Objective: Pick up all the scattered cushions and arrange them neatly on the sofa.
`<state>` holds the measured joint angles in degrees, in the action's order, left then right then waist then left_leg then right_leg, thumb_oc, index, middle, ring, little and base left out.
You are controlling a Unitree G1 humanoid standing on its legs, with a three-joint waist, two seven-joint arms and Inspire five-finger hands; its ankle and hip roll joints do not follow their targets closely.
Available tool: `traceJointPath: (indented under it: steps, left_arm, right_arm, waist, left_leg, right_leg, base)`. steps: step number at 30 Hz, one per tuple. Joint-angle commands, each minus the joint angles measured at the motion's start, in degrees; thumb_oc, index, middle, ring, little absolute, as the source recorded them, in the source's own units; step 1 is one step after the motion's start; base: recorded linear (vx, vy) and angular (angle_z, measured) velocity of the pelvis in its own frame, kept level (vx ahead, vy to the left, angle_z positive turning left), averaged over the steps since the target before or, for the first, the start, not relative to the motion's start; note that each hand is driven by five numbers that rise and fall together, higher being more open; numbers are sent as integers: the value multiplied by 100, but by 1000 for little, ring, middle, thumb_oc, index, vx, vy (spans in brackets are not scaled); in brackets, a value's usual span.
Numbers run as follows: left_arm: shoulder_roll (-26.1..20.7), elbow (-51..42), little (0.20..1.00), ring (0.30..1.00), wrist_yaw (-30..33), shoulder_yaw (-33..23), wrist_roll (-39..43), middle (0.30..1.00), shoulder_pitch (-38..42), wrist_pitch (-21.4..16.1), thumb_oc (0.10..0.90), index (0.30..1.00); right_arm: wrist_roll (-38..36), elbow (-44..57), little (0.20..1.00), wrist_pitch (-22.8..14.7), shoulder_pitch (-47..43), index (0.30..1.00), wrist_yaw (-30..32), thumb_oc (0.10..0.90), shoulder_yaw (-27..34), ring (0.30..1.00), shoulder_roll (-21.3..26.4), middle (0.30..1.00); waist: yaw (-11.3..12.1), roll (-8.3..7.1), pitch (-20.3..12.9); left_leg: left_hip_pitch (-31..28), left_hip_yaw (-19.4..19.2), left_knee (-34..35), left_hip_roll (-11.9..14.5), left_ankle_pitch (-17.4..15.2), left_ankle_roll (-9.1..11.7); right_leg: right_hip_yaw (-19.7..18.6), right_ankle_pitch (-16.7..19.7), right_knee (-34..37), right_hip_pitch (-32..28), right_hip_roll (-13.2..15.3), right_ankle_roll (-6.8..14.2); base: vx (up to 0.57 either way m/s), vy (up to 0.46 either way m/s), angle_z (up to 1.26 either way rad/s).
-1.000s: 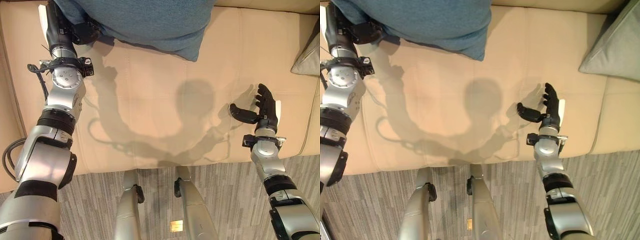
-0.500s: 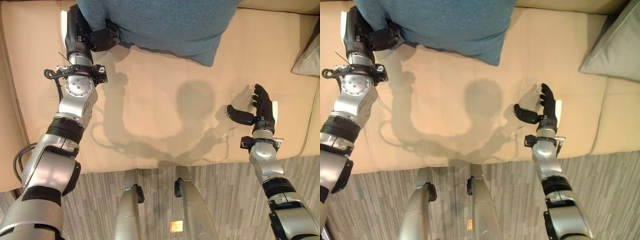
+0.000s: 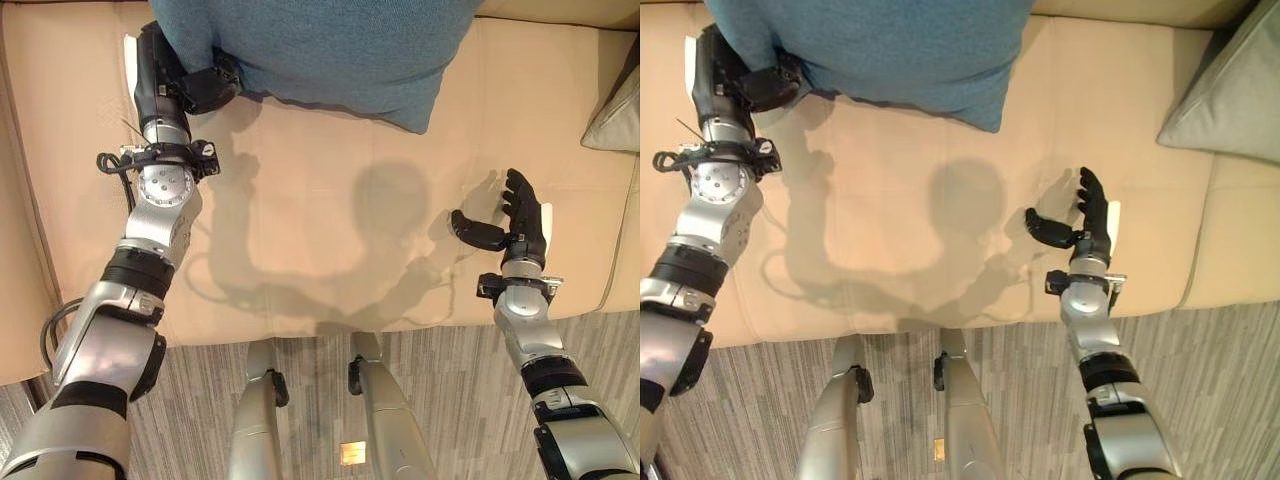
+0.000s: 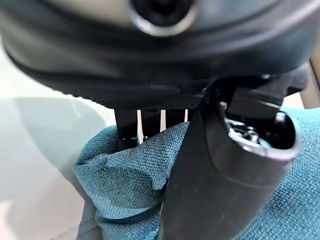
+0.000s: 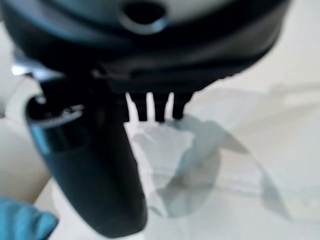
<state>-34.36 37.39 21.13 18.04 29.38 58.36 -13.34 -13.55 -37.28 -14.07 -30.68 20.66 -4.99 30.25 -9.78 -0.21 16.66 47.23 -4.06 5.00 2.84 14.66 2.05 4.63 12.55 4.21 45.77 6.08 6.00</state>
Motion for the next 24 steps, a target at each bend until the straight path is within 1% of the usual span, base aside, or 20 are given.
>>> traceJointPath:
  steps: [1, 2, 7, 12, 13, 14, 20, 21, 22, 23, 24]
  left_arm:
    - [108, -799, 300, 300, 63, -228, -293, 300, 326, -613, 400, 300]
    - [121, -940, 300, 300, 71, -265, -330, 300, 197, -634, 400, 300]
    - [137, -1157, 300, 300, 39, -257, -456, 300, 75, -596, 400, 300]
    - [181, -1188, 300, 300, 27, -247, -518, 300, 49, -556, 400, 300]
    - [186, -1155, 782, 782, 20, -245, -500, 782, 51, -546, 722, 782]
    - [167, -1127, 900, 900, 31, -239, -478, 900, 67, -532, 800, 900]
    - [133, -1071, 900, 900, 12, -217, -446, 900, 101, -503, 800, 900]
    - [95, -1022, 900, 900, -4, -207, -486, 900, 115, -481, 800, 900]
    - [-109, -850, 900, 900, -17, -177, -785, 900, 126, -393, 800, 900]
    - [-111, -844, 900, 900, -15, -174, -789, 900, 132, -396, 800, 900]
    - [-207, -612, 900, 900, -17, -216, -834, 900, 93, -322, 800, 900]
  right_arm:
    - [110, 212, 900, -254, 212, 900, 32, 800, 225, 900, -31, 900]
    - [137, 274, 900, -260, 244, 900, 32, 800, 240, 900, -45, 900]
    - [166, 267, 900, -254, 244, 900, 41, 800, 259, 900, -51, 900]
    - [170, 231, 900, -257, 207, 900, 38, 800, 240, 900, -53, 900]
    - [171, 233, 900, -252, 187, 900, 33, 800, 227, 900, -41, 900]
    - [174, 251, 900, -243, 177, 900, 35, 800, 230, 900, -31, 900]
    - [174, 280, 900, -219, 176, 900, 19, 800, 248, 900, -42, 900]
    - [179, 286, 900, -227, 173, 900, 13, 800, 251, 900, -32, 900]
    - [201, 279, 900, -241, 185, 900, -4, 800, 267, 900, -12, 900]
    - [202, 278, 900, -241, 182, 900, -4, 800, 267, 900, -16, 900]
    - [211, 258, 900, -220, 197, 900, -40, 800, 266, 900, -17, 900]
  waist:
    - [254, -23, -284]
    - [265, -25, -285]
    - [276, -31, -308]
    - [291, -33, -321]
    - [290, -36, -322]
    - [289, -36, -330]
    - [288, -32, -329]
    - [287, -29, -332]
    - [287, -26, -351]
    - [286, -30, -348]
    - [285, -37, -374]
  left_leg:
    - [-229, 81, 0, -76, -690, 403]
    - [-244, 84, 0, -69, -694, 403]
    - [-245, 82, 0, -70, -705, 404]
    - [-248, 84, 0, -65, -712, 406]
    - [-251, 86, 0, -63, -715, 406]
    - [-255, 87, 0, -62, -716, 406]
    - [-261, 76, 0, -67, -722, 403]
    - [-265, 72, 0, -62, -720, 405]
    - [-284, 67, 0, -63, -720, 409]
    - [-286, 66, 0, -63, -720, 409]
    - [-322, 62, 0, -65, -723, 410]
  right_leg:
    - [199, -429, 79, -210, -21, 544]
    - [201, -431, 79, -219, -25, 539]
    - [214, -444, 79, -225, -25, 537]
    - [230, -448, 79, -226, -26, 538]
    - [228, -442, 79, -224, -24, 537]
    - [228, -439, 79, -223, -24, 538]
    - [236, -435, 79, -225, -18, 540]
    - [235, -435, 79, -229, -13, 544]
    - [231, -434, 79, -246, -17, 547]
    - [230, -435, 79, -248, -16, 547]
    - [227, -432, 79, -282, -18, 543]
  base:
    - [0, 0, 0]
    - [0, 0, 0]
    - [0, 0, 0]
    - [0, 0, 0]
    - [0, 0, 0]
    - [0, 0, 0]
    - [0, 0, 0]
    - [0, 0, 0]
    - [0, 0, 0]
    - [0, 0, 0]
    - [0, 0, 0]
